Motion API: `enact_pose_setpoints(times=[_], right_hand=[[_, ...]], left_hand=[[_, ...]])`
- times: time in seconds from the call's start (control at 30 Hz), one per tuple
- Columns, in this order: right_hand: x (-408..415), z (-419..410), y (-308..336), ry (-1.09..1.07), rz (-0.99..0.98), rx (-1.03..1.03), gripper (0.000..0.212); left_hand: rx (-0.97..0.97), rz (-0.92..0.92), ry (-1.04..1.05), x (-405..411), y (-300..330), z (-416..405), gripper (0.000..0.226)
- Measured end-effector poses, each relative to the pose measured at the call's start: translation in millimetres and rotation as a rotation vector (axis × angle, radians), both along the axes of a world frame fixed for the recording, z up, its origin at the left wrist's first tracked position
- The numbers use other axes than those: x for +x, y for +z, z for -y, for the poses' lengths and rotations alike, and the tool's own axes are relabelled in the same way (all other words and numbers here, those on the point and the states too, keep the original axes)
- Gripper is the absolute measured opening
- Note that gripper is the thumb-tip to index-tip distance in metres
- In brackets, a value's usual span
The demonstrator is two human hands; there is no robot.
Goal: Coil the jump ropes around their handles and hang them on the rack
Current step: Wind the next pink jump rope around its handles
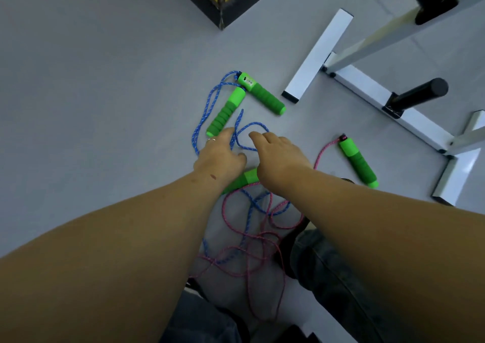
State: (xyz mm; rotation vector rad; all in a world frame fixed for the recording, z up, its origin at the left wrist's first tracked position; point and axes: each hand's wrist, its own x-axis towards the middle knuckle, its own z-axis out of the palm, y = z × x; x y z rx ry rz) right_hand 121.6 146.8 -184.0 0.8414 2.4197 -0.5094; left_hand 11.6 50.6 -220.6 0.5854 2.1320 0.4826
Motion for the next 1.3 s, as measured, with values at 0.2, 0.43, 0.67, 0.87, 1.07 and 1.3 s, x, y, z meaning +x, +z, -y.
enact_pose_setpoints(times=[0.2, 0.43, 0.67, 0.87, 1.07, 1.3], right_hand=[[4.6, 9.1, -28.0, 0.034, 0.081, -0.068, 0.071], [10.1, 16.0, -43.7, 0.056, 0.190, -0.105, 0.052], [10.7, 20.2, -55.1, 0.068, 0.231, -0.143, 0.061], [11.6, 18.1, -60.9, 0.079, 0.230, -0.126, 0.059], [10.9, 15.7, -61.2, 0.076, 0.227, -0.118, 0.049], [8.8, 15.7, -56.3, 0.084, 0.249, -0.130, 0.050]], left_hand=[[-0.009, 0.034, -0.040, 11.3, -26.6, 3.9, 0.088], [-0.071, 0.053, -0.144, 22.8, -51.4, 15.7, 0.088], [-0.168, -0.035, -0.297, 27.6, -64.5, 23.0, 0.070], [-0.179, -0.075, -0.323, 26.7, -69.5, 20.6, 0.060], [-0.178, -0.073, -0.333, 25.0, -64.9, 20.1, 0.059], [-0.194, -0.086, -0.347, 26.7, -58.4, 19.5, 0.056]])
